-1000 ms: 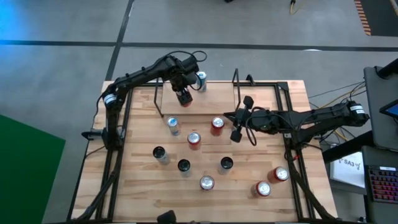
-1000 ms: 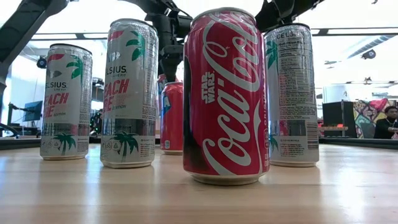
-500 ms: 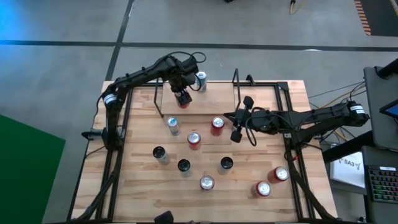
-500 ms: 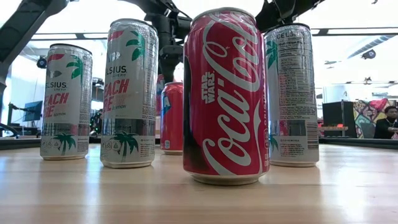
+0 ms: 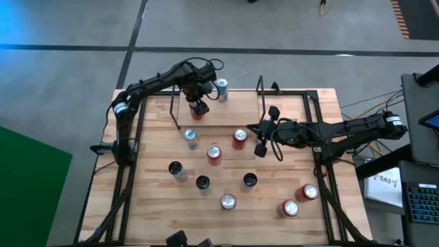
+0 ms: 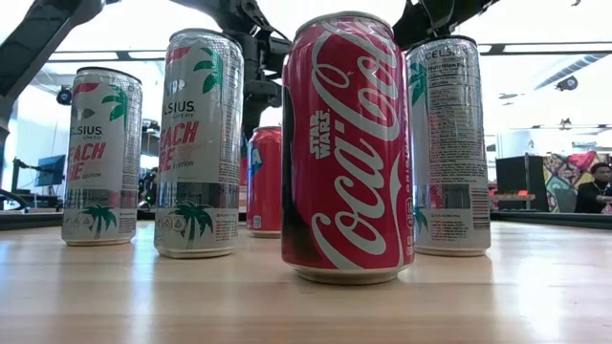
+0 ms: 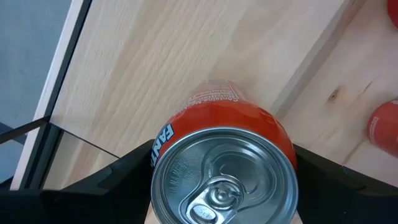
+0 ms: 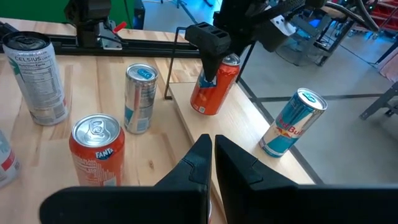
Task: Place canned beverage on shelf
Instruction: Put the bottom left orange soda can on the shelf
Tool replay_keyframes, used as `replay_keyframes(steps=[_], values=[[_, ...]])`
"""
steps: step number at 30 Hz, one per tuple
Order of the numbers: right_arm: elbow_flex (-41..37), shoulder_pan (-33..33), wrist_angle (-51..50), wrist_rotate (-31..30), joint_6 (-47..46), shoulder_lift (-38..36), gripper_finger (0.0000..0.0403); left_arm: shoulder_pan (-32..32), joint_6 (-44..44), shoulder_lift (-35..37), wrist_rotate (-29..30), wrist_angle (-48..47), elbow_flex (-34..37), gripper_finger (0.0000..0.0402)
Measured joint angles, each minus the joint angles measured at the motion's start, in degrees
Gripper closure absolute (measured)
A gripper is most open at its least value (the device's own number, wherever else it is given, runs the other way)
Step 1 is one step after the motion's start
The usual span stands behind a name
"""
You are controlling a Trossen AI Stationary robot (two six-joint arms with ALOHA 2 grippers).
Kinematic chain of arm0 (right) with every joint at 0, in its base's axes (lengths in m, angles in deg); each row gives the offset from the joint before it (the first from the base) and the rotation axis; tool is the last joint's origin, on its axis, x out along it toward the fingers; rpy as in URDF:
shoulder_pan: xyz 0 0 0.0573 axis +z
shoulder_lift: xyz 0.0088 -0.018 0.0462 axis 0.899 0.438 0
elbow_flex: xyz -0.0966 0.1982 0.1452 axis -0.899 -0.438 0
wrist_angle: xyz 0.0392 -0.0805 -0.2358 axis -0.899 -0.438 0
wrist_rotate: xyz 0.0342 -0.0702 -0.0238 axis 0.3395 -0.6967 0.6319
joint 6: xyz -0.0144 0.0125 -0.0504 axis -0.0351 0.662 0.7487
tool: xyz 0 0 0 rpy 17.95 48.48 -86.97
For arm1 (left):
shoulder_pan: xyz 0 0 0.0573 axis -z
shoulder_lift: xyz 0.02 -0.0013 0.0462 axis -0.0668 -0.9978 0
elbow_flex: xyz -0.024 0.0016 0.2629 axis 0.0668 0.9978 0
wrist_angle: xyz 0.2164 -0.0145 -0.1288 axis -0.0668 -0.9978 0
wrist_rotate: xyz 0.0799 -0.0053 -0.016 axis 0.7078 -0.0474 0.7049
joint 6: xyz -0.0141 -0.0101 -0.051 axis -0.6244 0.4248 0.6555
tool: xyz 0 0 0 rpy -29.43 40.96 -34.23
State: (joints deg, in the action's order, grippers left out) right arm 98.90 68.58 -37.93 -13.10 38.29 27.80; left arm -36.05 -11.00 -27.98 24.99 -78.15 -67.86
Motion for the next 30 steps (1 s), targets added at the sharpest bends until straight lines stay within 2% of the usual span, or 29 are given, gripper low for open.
replay_keyframes(steps=[30], values=[[0.00,0.00,-2.95,0.00,-3.35,0.00,0.0390,-0.27,0.81,0.31,-0.13,2.70,-0.02,0.0114]])
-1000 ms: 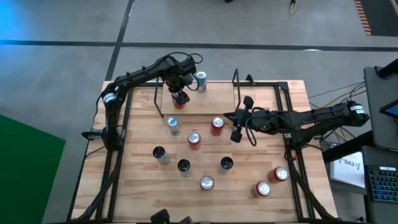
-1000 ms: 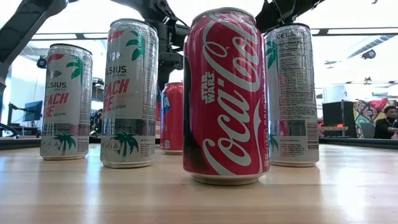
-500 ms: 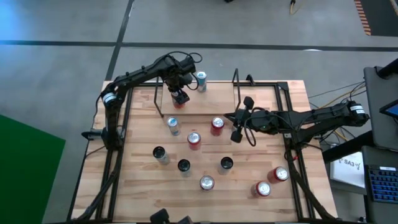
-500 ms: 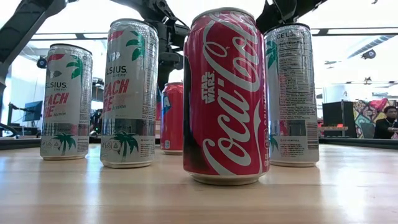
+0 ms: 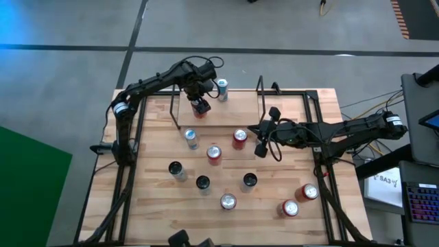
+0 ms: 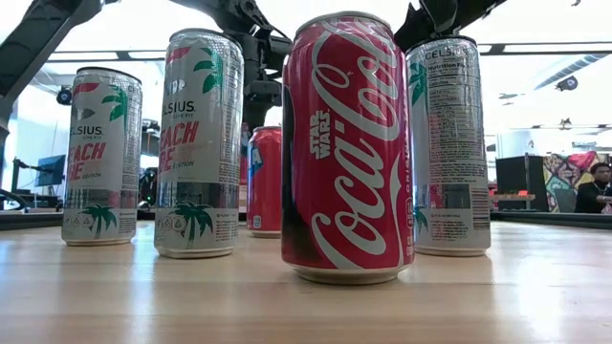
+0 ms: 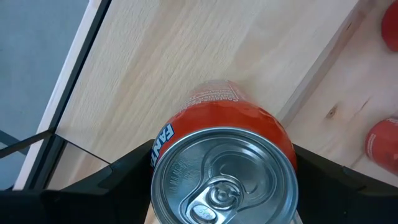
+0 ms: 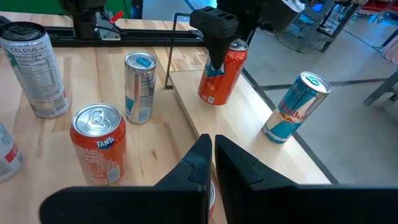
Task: Place canned beverage on shelf
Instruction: Put the bottom left orange soda can on the shelf
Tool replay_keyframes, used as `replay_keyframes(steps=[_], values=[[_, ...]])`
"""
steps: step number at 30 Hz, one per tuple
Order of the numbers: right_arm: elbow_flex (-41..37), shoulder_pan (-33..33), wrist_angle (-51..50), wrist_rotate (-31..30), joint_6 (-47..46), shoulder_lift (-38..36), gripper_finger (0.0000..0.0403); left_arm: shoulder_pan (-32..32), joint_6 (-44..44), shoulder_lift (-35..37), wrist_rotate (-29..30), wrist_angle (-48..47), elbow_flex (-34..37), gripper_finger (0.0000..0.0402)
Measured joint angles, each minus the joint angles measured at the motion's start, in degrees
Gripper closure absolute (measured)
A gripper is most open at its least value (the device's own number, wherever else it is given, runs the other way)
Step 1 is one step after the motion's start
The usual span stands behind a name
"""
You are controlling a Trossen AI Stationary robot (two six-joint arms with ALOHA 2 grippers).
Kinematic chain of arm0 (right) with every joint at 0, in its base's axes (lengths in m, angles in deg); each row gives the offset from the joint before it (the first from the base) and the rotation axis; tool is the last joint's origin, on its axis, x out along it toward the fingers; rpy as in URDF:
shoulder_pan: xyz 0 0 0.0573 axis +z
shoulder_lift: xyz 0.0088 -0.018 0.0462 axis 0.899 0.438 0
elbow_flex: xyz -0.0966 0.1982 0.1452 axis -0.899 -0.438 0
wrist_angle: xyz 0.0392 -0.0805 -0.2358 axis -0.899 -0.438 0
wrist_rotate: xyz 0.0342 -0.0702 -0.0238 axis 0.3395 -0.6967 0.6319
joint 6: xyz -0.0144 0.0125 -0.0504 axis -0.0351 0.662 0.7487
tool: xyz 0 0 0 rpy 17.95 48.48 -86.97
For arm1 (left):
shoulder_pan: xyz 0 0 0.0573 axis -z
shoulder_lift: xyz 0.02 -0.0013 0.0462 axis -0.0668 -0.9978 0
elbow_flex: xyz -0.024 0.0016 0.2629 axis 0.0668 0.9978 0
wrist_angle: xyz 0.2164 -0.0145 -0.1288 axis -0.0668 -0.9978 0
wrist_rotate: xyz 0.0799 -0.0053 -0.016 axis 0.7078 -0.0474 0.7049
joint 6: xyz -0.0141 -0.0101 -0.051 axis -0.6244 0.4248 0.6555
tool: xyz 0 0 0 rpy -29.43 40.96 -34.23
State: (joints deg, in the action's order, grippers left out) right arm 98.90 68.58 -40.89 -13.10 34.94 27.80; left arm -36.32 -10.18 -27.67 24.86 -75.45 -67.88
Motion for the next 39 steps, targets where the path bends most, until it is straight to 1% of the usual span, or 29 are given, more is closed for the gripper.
replay_keyframes(steps=[21,39], values=[[0.00,0.00,-0.25,0.00,0.13,0.00,0.0390,0.20,5.42,0.04,-0.46,1.08,2.96,0.0114],[0.00,0.00,-1.28,-0.02,0.15,-0.02,0.0390,0.24,9.95,0.04,-0.29,2.65,2.99,0.0114]])
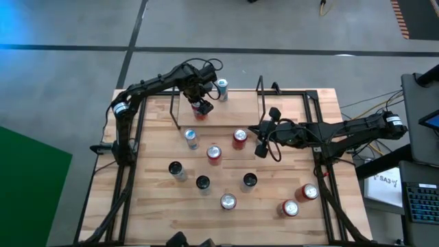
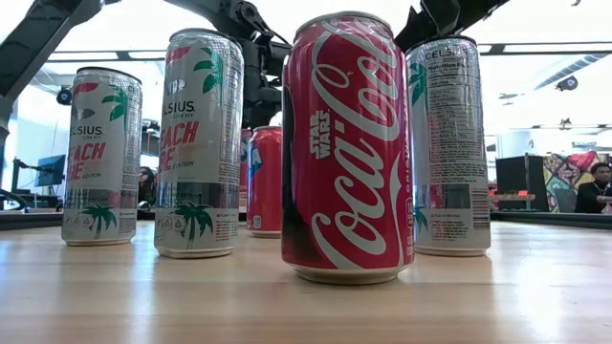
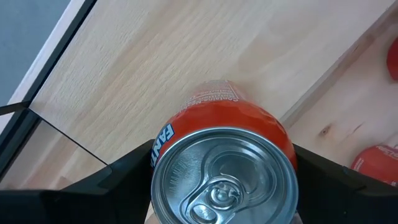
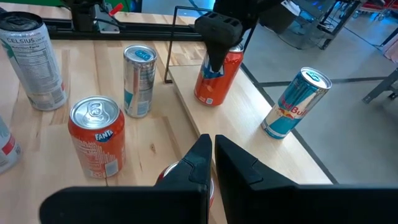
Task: Place canned beverage on shelf
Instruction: Put the bottom left orange soda can on the shelf
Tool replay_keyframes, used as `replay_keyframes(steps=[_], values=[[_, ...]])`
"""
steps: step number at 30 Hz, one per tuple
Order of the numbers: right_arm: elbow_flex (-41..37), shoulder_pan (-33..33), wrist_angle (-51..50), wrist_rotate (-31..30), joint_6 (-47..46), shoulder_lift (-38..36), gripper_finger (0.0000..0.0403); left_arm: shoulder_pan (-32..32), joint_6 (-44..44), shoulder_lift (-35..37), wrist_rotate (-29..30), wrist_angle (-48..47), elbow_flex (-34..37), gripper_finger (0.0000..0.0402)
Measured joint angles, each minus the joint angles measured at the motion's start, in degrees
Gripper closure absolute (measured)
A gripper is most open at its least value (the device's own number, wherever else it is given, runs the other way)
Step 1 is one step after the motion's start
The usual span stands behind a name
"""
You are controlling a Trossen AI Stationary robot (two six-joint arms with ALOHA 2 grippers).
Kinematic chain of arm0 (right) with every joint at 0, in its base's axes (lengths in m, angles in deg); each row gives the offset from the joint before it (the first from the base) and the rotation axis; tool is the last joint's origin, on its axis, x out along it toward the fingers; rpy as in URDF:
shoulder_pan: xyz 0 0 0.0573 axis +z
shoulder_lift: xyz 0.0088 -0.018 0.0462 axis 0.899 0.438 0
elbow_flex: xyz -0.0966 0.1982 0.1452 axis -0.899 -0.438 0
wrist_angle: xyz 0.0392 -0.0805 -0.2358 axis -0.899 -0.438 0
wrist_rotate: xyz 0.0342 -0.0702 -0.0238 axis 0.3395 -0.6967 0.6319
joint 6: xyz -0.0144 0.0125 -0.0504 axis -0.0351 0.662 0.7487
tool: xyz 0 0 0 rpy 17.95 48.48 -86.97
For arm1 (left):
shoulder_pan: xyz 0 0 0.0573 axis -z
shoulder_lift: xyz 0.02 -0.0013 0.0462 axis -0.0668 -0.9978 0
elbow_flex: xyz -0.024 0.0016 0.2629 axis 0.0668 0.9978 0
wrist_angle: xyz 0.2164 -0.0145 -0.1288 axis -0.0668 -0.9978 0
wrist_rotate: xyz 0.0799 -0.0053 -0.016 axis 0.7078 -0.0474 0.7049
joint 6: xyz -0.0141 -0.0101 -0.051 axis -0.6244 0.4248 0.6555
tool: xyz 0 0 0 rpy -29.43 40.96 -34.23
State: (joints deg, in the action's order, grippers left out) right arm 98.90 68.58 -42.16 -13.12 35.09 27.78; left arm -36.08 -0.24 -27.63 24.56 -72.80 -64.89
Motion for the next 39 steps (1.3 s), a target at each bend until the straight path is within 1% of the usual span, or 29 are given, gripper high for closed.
replay_keyframes(steps=[10,39], values=[[0.00,0.01,-0.05,0.00,0.00,0.00,0.0390,0.00,1.40,0.03,0.28,2.01,0.89,0.0114],[0.00,0.01,-0.12,0.00,0.02,0.00,0.0390,0.02,2.25,0.11,0.53,2.42,1.36,0.0113]])
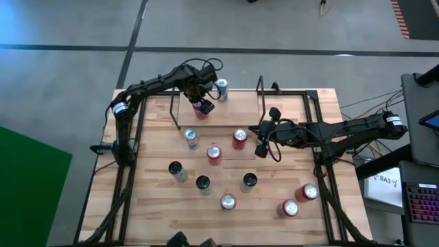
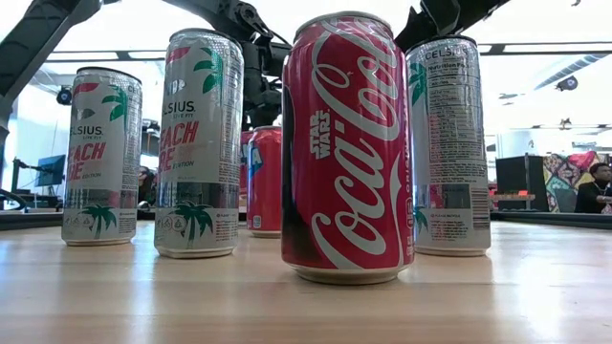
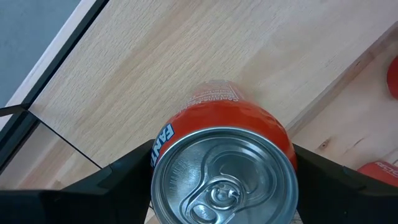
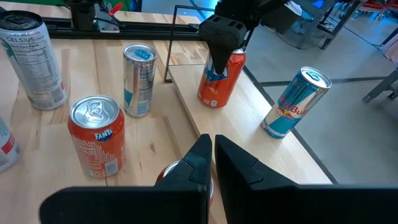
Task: Place canned beverage on shelf
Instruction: Put the bottom left orange soda can on the shelf
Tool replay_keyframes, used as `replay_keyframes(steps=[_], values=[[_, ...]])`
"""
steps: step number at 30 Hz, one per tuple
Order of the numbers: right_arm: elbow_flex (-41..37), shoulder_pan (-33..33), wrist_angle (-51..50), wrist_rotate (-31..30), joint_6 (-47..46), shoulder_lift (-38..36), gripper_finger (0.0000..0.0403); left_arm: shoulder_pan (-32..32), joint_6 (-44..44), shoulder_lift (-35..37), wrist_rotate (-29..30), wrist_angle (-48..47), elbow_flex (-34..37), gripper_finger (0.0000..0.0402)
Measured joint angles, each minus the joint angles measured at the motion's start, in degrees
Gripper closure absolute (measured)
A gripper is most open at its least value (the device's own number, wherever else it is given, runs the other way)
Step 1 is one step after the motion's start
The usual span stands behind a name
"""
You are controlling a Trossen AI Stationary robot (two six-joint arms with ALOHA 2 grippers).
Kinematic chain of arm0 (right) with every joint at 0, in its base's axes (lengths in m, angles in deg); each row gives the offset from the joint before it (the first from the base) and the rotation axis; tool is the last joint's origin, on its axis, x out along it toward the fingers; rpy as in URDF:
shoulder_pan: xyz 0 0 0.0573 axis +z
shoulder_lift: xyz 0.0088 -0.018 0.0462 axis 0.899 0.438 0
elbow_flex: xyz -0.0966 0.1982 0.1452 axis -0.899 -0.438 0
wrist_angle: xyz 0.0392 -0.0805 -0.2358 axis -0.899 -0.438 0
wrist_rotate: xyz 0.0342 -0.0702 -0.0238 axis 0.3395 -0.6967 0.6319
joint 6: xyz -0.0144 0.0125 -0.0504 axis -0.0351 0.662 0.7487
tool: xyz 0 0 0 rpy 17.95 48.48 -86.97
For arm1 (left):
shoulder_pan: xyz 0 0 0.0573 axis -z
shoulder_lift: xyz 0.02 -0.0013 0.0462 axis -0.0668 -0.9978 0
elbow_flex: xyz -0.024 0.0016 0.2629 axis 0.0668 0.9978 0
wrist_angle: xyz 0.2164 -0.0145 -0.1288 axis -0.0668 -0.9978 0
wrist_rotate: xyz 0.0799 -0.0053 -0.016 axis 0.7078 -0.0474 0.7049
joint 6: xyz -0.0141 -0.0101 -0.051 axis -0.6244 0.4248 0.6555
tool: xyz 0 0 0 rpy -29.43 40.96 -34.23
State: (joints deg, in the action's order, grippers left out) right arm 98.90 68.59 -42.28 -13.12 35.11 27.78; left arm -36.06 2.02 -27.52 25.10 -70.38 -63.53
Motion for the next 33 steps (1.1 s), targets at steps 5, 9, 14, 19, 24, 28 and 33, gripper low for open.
replay_keyframes(steps=[5,9,14,19,24,28,33], values=[[0.00,0.00,-0.01,0.00,0.00,0.00,0.0390,0.00,0.18,-0.04,-0.02,-0.22,0.00,0.0089],[0.00,0.01,0.00,0.00,0.02,0.00,0.0390,0.00,0.22,-0.20,-0.11,-0.59,0.04,0.0036],[0.00,0.01,-0.02,0.00,0.02,0.00,0.0390,-0.02,-0.30,-0.20,-0.12,-0.65,-0.28,0.0011],[0.00,0.00,-0.01,0.00,0.06,0.00,0.0390,-0.02,-1.18,-0.20,-0.17,-2.50,-2.44,0.0022],[-0.01,0.01,-0.02,0.00,0.22,0.00,0.0390,-0.02,-2.54,-0.20,-0.22,-4.81,-6.77,0.0023],[0.00,0.01,-0.02,0.00,0.22,0.00,0.0390,0.11,-3.53,-0.20,-0.15,-7.10,-11.34,0.0023],[0.00,0.00,-0.02,0.00,0.22,0.00,0.0390,1.83,-4.73,0.19,3.48,-9.48,-16.90,0.0026]])
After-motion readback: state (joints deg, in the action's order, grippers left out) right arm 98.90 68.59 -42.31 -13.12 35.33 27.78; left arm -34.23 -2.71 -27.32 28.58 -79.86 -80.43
